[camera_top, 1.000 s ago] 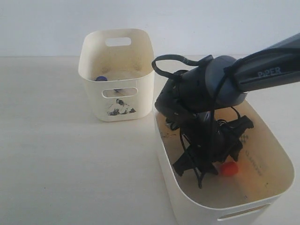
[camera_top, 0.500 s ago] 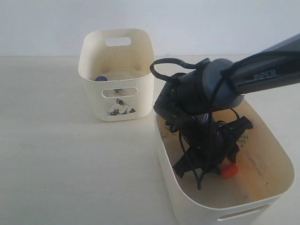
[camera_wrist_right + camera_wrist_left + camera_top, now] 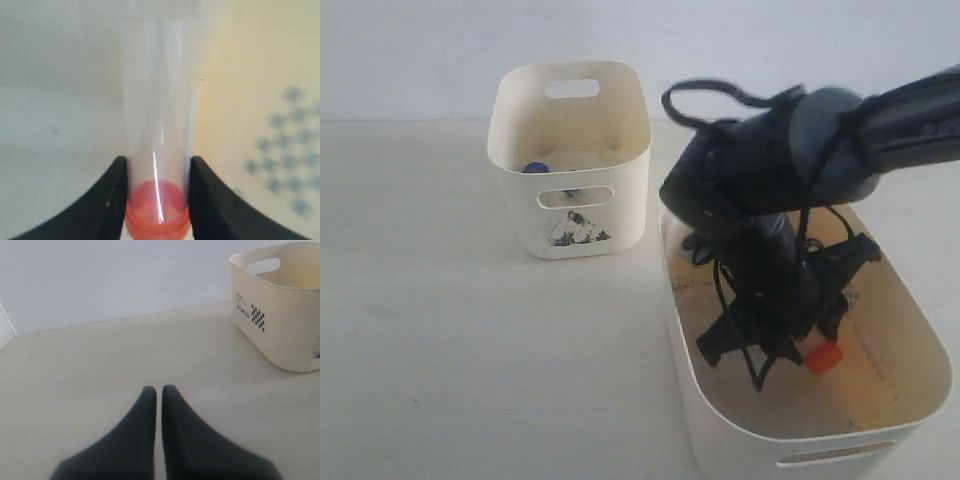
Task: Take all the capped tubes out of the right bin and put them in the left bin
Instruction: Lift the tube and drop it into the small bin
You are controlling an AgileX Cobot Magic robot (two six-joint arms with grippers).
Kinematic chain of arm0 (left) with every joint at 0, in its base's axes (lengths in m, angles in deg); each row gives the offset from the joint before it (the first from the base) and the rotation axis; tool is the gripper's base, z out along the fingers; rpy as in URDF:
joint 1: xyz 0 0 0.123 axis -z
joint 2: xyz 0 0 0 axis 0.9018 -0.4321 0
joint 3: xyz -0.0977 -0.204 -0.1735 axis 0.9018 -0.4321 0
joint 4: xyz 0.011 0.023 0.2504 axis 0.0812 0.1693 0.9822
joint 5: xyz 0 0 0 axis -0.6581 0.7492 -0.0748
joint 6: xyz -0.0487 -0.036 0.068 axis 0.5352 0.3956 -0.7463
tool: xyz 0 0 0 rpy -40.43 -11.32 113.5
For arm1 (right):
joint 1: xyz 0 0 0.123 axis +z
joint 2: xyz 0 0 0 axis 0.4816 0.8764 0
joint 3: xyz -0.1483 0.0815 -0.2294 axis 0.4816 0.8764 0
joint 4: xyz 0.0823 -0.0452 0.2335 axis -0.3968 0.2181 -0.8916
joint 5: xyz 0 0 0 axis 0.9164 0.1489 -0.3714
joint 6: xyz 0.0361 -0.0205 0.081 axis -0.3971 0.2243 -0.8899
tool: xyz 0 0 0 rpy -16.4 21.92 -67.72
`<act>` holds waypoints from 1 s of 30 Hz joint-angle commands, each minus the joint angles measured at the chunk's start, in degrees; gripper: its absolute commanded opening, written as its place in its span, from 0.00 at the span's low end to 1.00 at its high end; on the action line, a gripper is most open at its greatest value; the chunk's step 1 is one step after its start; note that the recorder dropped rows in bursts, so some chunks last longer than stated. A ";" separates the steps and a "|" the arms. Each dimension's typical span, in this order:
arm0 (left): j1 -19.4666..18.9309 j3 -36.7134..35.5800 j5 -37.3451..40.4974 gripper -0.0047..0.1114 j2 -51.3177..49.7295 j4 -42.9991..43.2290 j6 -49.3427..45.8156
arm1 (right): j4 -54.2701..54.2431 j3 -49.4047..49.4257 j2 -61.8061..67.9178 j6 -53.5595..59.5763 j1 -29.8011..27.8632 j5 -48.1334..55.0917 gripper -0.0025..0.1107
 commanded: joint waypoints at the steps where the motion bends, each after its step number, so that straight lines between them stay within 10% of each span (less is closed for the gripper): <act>1: -0.06 0.23 -0.45 0.08 0.17 -0.06 0.66 | -0.29 -2.98 -10.78 2.55 -0.35 1.72 0.02; 5: -0.06 0.23 -0.45 0.08 0.17 -0.06 0.66 | -0.39 -5.63 -23.34 4.77 -0.35 -0.04 0.02; 13: -0.06 0.23 -0.45 0.08 0.17 -0.06 0.66 | -7.01 -5.50 -23.73 21.04 -0.35 -61.37 0.02; 18: -0.06 0.23 -0.45 0.08 0.17 -0.06 0.66 | -7.00 -6.23 -15.44 21.60 -0.35 -79.20 0.03; 26: -0.06 0.23 -0.45 0.08 0.17 -0.06 0.66 | -12.78 -13.37 -5.60 20.93 -3.50 -72.14 0.57; 27: -0.06 0.23 -0.45 0.08 0.17 -0.06 0.66 | -14.61 -13.96 -5.49 20.68 -3.72 -69.79 0.55; 30: -0.06 0.23 -0.45 0.08 0.17 -0.06 0.66 | -16.36 -15.26 -9.56 20.81 -3.72 -60.63 0.04</act>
